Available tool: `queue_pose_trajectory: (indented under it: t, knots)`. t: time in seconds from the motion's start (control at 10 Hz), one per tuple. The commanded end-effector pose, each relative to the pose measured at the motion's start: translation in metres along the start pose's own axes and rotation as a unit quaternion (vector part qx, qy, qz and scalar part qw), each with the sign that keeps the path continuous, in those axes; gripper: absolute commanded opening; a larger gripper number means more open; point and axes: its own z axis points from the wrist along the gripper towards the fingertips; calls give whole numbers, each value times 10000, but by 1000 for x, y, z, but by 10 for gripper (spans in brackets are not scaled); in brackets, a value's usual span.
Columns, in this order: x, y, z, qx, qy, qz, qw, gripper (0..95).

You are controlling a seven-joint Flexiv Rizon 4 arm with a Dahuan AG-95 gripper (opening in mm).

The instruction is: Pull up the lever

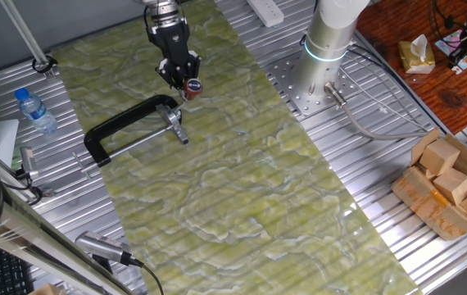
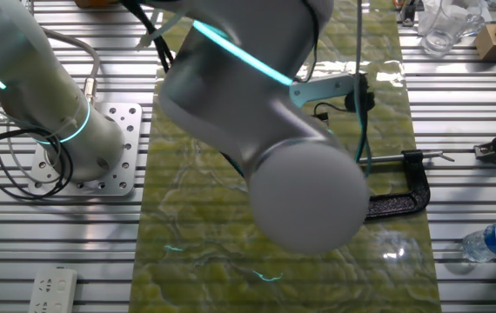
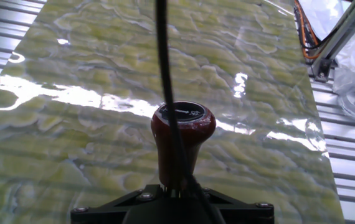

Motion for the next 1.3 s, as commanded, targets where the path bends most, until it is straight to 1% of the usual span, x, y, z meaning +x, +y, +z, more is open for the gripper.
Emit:
queue_pose_trajectory:
  t: [0.1, 0.3, 0.5, 0.6, 0.7, 0.9, 1.2, 1.3]
  knots:
    - [-1, -1, -1, 29, 18, 90, 10000, 0]
    - [-2, -3, 2, 49, 35, 92, 9999, 0]
    - [-3, -3, 0, 56, -19, 125, 9999, 0]
    - [-6, -2, -2, 56, 24, 143, 9999, 0]
    - [-6, -3, -1, 70, 27, 156, 9999, 0]
    - [-7, -5, 2, 82, -20, 221, 9997, 0]
    - [-10, -7, 3, 100, -38, 274, 9996, 0]
    - [-13, -8, 4, 111, -39, 312, 9994, 0]
